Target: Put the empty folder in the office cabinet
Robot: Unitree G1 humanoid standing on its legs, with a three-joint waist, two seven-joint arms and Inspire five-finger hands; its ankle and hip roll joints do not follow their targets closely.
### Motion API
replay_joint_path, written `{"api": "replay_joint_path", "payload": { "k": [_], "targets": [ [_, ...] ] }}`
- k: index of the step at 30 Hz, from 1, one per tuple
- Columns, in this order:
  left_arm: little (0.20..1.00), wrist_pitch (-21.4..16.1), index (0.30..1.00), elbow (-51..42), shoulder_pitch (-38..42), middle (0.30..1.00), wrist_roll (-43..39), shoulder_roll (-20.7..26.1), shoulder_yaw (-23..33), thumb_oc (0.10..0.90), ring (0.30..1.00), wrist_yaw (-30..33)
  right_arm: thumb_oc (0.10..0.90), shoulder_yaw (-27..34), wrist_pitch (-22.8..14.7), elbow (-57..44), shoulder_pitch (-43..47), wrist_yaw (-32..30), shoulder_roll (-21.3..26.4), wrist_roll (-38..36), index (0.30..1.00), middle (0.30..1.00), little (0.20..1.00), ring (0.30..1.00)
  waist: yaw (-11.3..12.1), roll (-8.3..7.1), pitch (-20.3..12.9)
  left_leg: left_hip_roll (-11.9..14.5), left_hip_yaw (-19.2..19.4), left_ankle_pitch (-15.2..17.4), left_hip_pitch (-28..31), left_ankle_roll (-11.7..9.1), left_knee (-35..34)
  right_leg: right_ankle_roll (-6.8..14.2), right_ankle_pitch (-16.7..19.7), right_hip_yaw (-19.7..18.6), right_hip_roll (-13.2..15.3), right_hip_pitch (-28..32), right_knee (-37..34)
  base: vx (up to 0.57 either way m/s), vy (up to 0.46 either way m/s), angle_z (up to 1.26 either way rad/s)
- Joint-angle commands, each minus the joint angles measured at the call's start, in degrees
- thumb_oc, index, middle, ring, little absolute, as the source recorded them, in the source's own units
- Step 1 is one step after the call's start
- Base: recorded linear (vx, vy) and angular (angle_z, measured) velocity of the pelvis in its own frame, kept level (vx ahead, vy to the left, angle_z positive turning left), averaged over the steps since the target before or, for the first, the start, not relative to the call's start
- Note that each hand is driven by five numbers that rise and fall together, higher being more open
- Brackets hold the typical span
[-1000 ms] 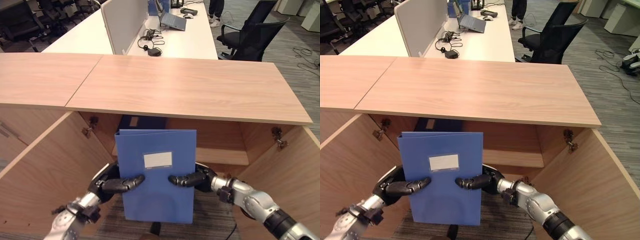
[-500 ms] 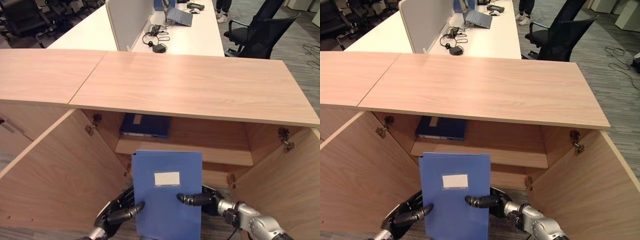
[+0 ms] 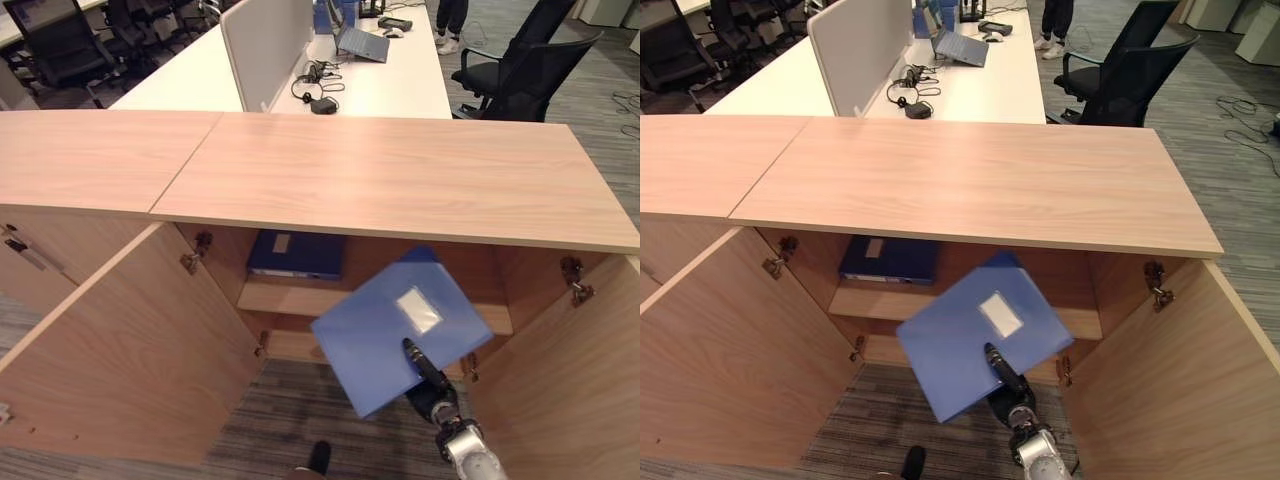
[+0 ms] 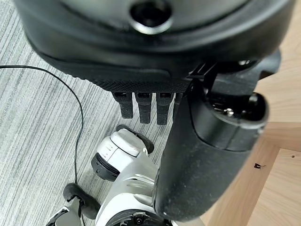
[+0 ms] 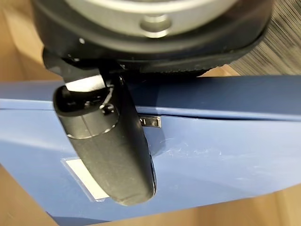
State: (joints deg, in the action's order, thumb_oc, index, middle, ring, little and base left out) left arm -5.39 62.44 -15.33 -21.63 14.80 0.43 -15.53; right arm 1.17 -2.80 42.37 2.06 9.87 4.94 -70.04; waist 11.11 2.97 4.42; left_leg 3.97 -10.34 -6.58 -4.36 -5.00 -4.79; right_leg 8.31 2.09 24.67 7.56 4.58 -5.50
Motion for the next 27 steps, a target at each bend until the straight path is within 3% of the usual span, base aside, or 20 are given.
{"api": "replay_joint_path", "payload": {
  "k": [1, 6, 12, 19, 20, 24, 27],
  "targets": [
    [0.9, -0.5, 0.9, 1.2, 4.1, 0.9, 1.0, 2.0, -3.7, 0.8, 0.9, 0.9, 0.4, 2.8, -8.8, -2.5, 12.1, -1.1, 0.5, -5.9, 0.3, 0.3, 0.3, 0.3, 1.7, -1.26, 1.2, 0.3, -2.8, 6.7, 2.5, -0.7, -0.2, 0.5, -4.6, 1.9, 0.9, 3.1, 0.5, 0.03, -0.019, 0.2],
    [0.9, -0.5, 0.9, 0.1, 4.1, 0.9, 1.2, 2.3, -7.9, 0.8, 0.9, 1.3, 0.4, 12.0, -14.2, 5.7, 24.4, -5.5, 5.2, -11.6, 0.3, 0.3, 0.3, 0.3, 4.6, 0.54, 2.3, -0.4, -4.5, 6.3, -0.2, -0.7, -0.2, 0.6, -5.3, 3.1, 0.9, 1.7, 0.5, 0.03, -0.006, 0.24],
    [0.9, -0.4, 0.9, -1.0, 4.5, 0.9, 2.2, 3.8, -11.8, 0.8, 0.9, 0.6, 0.4, 16.0, -14.9, 15.4, 35.5, -7.1, 13.8, -15.0, 0.3, 0.3, 0.3, 0.3, 6.9, 2.21, 3.2, -1.0, -6.4, 5.9, -2.4, -1.0, -0.2, 0.8, -6.0, 4.8, 1.0, 0.7, 0.6, 0.04, -0.02, 0.19],
    [0.9, -1.1, 0.9, -4.3, 4.8, 0.9, 2.8, 6.2, -16.8, 0.8, 0.9, 0.0, 0.4, 14.0, -13.8, 23.6, 48.9, -8.9, 23.5, -16.3, 0.3, 0.3, 0.3, 0.3, 9.2, 3.84, 4.7, -1.2, -7.2, 6.7, -4.8, -1.5, -0.1, 0.9, -7.7, 4.7, 0.7, -0.8, 0.8, 0.08, -0.031, 0.12],
    [0.9, -1.3, 0.9, -5.1, 5.0, 0.9, 2.5, 6.4, -17.4, 0.8, 0.9, 0.0, 0.4, 13.1, -13.7, 24.8, 50.6, -9.3, 24.9, -16.3, 0.3, 0.3, 0.3, 0.3, 9.8, 4.55, 5.5, -1.5, -7.0, 5.5, -5.8, -1.3, 0.2, 0.9, -6.6, 5.5, 1.3, -2.0, 1.3, 0.05, 0.0, 0.12],
    [0.9, -1.8, 0.9, -7.6, 4.7, 0.9, 0.3, 8.2, -18.2, 0.8, 0.9, 0.2, 0.4, 11.0, -13.0, 27.7, 56.2, -11.2, 30.3, -15.7, 0.3, 0.3, 0.3, 0.3, 10.6, 5.92, 7.8, -1.3, -5.9, 6.1, -8.6, -1.6, 0.5, 1.2, -7.8, 3.9, 1.6, -4.8, 1.4, 0.06, -0.001, -0.05],
    [0.9, -2.1, 0.9, -7.5, 4.9, 0.9, -0.2, 9.5, -18.1, 0.8, 0.9, 1.0, 0.4, 9.3, -12.4, 29.9, 59.4, -12.1, 33.1, -15.1, 0.3, 0.3, 0.3, 0.3, 10.8, 6.12, 9.1, -1.8, -5.1, 6.5, -11.5, -1.6, 2.1, 1.2, -8.2, 2.9, 2.2, -8.2, 3.1, 0.02, 0.005, -0.07]
  ]
}}
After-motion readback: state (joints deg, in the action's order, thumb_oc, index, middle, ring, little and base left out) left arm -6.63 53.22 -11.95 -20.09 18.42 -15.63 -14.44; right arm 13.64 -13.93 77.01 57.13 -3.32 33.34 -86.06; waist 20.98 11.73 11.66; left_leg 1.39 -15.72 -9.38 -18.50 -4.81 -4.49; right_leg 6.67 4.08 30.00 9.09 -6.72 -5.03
